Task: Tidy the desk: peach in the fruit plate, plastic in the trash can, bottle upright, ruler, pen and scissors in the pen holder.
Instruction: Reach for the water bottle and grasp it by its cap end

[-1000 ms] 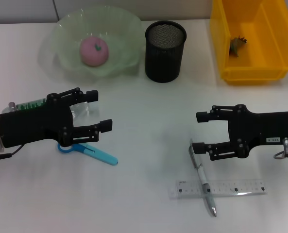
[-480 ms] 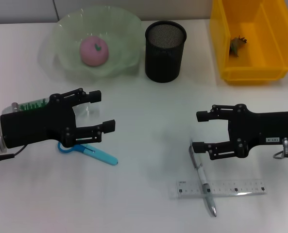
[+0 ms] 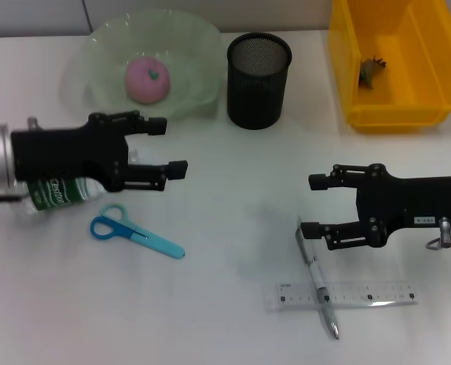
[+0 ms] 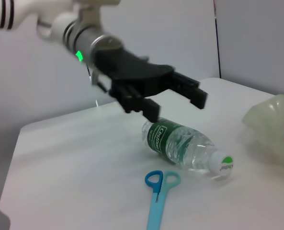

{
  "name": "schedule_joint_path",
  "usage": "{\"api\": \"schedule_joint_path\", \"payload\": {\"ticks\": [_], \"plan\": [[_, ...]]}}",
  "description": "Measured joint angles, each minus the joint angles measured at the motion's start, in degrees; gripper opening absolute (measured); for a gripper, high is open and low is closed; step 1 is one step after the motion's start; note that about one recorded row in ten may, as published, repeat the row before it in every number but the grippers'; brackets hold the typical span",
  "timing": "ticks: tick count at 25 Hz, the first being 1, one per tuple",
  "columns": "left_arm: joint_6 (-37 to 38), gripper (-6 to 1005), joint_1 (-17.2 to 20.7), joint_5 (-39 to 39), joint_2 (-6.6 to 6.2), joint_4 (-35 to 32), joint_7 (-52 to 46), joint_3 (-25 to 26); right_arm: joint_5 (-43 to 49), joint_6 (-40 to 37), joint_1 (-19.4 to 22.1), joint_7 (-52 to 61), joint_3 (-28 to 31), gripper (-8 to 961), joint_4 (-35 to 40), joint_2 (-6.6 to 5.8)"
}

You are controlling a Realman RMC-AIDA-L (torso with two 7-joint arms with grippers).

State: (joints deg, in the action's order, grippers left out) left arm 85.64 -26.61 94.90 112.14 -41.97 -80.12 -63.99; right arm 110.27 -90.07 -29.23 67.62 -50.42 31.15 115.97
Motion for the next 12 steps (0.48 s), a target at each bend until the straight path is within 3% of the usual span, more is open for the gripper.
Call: {"api": "schedule_joint_path", "payload": {"ticks": [1,3,5,8,10,12], "plan": [[0.0,800,0.0,0.0,0.0,0.0,0.0,0.0,0.02,0.0,0.08,-0.05,0.03,827,0.02,0.01],[-0.81,799,-2.86,9.69,-0.52,-6.37,-9.09,0.81,0.03,-0.01,0.28,-0.34,0.16,827,0.05,0.02],[-0.36,799,-5.47,18.6,-0.19,-11.05,-15.5,2.48,0.04,0.01,0.39,-0.67,0.21,827,0.04,0.03],[-0.06,798,-9.65,31.6,1.3,-15.9,-22.73,3.55,0.04,0.08,0.48,-0.91,0.23,828,0.0,0.09],[-0.08,798,-11.35,36.28,2.09,-16.7,-24.6,3.6,0.04,0.12,0.5,-0.92,0.24,828,-0.02,0.12],[-0.16,798,-14.08,43.26,3.61,-17.07,-26.48,3.63,0.04,0.16,0.5,-0.92,0.23,828,-0.03,0.13]]}}
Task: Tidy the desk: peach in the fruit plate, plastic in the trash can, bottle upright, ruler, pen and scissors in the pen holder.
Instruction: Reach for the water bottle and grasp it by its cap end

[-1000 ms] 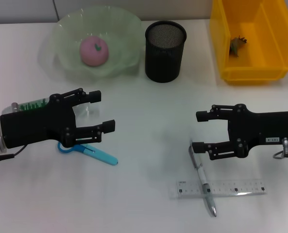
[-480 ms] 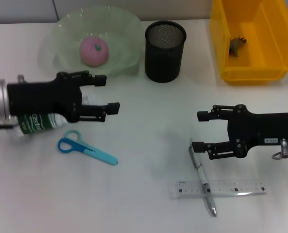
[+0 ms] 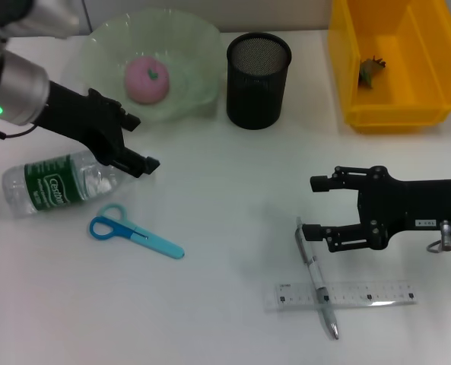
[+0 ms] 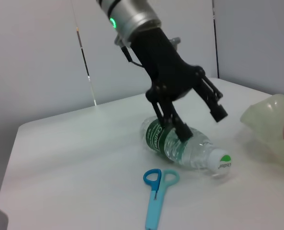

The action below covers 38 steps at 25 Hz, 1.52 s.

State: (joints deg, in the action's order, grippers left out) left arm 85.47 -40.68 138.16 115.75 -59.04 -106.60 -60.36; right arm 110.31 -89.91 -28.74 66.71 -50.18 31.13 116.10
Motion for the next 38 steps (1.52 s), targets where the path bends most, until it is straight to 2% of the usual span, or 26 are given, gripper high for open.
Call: {"api": "schedule_joint_path", "payload": {"ticks": [3,6,10,16,23,38], "plan": [[-0.44,797,-3.27,8.47,1.91,0.28,-1.46,-0.03,0.0,0.01,0.04,0.0,0.0,828,0.0,0.01],[-1.19,797,-5.8,12.82,2.69,1.9,-2.45,-0.73,0.0,0.05,0.08,0.11,0.03,828,0.02,0.01],[-3.35,796,-8.75,15.99,2.8,6.67,-3.59,-1.84,0.0,0.54,0.09,0.16,0.08,828,0.0,0.01],[-7.68,795,-10.6,17.11,2.87,11.87,-4.79,-5.53,0.0,0.86,0.09,0.06,0.09,828,-0.13,0.01],[-11.22,794,-10.85,17.56,2.91,13.9,-6.34,-9.89,-0.01,0.94,0.01,0.04,0.09,828,-0.06,0.01],[-11.88,791,-10.91,19.55,2.9,13.87,-7.29,-10.3,0.01,1.15,-0.01,0.44,-0.08,828,-0.01,0.01]]}}
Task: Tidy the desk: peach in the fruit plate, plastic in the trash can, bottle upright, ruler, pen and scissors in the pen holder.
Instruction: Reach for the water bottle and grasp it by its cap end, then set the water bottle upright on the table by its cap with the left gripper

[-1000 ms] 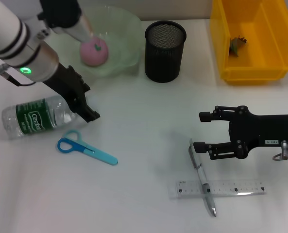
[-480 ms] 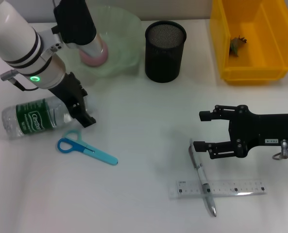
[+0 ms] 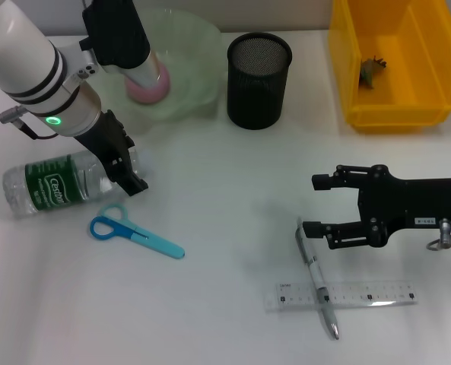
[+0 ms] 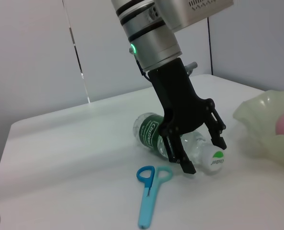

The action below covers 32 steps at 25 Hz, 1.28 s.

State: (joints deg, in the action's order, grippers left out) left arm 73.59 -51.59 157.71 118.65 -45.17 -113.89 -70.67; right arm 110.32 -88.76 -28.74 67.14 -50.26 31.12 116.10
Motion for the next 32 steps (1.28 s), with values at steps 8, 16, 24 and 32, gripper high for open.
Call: {"api": "schedule_joint_path", "payload": {"ticks": [8,16,24,32], "plan": [[-0.3,725,0.0,-0.13,0.15,0.21,-0.03,-0.8,0.26,0.09,0.0,0.04,0.17,828,0.0,0.0],[0.61,474,0.39,-2.03,0.18,-1.58,-0.13,-0.21,0.33,0.09,0.0,0.09,0.17,827,0.06,0.0],[1.1,444,0.68,-3.17,0.13,-2.05,-0.07,0.07,0.34,0.08,0.01,0.1,0.17,827,0.09,0.0],[6.79,443,4.07,-10.21,-0.29,-9.66,2.55,6.96,0.34,0.04,0.0,0.16,0.16,828,0.01,0.0]]}}
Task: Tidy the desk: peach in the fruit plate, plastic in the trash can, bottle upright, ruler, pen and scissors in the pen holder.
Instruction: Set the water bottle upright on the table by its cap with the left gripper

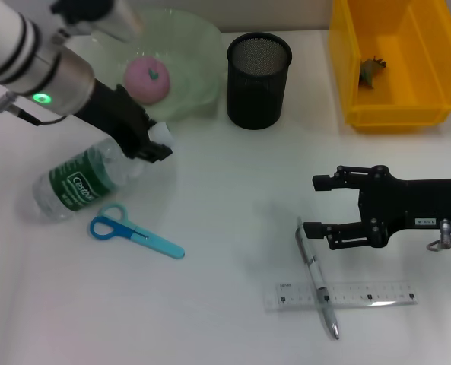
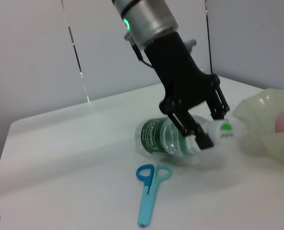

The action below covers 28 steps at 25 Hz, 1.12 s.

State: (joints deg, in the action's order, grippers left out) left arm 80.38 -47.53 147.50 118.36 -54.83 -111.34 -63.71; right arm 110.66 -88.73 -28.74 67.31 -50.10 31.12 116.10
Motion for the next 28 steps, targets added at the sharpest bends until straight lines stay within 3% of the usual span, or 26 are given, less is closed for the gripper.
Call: {"api": "schedule_joint_path", "payload": {"ticks": [2,6,7,10,11,12,13,14,18,21,28], "plan": [[1.02,443,0.43,-0.84,-0.05,-0.85,0.58,1.53,0.0,0.02,0.0,0.0,0.0,828,-0.01,0.0],[5.77,443,3.32,-5.58,-0.38,-3.65,5.13,11.59,0.0,0.04,-0.01,0.02,0.0,828,0.02,0.0],[5.77,443,3.32,-5.58,-0.38,-3.65,5.13,11.59,0.0,0.04,-0.01,0.02,0.0,828,0.02,0.0],[7.16,443,4.86,-9.43,-1.24,-3.76,7.03,14.94,-0.05,-0.04,-0.17,0.02,0.0,827,0.04,0.0],[7.72,443,6.47,-12.93,-2.24,-3.59,8.28,16.7,-0.16,-0.12,-0.2,0.01,0.0,827,0.06,0.06],[7.72,443,6.47,-12.93,-2.24,-3.59,8.28,16.7,-0.16,-0.12,-0.2,0.01,0.0,827,0.06,0.06],[7.93,443,8.36,-16.6,-3.28,-3.35,9.4,17.83,-0.24,-0.15,-0.24,-0.02,0.0,827,0.07,0.18],[7.93,444,8.36,-16.6,-3.28,-3.35,9.4,17.83,-0.24,-0.15,-0.24,-0.02,0.0,827,0.07,0.18],[7.97,444,12.8,-25.3,-5.52,-2.3,11.47,18.77,-0.34,-0.18,-0.27,-0.09,0.0,827,0.08,0.25],[8.02,444,15.09,-29.69,-6.16,-1.85,12.77,19.27,-0.36,-0.25,-0.27,-0.12,0.0,828,0.08,0.34],[8.11,444,17.67,-34.59,-6.29,0.47,16.37,21.76,-0.39,-0.26,-0.26,-0.14,0.0,828,0.08,0.45]]}}
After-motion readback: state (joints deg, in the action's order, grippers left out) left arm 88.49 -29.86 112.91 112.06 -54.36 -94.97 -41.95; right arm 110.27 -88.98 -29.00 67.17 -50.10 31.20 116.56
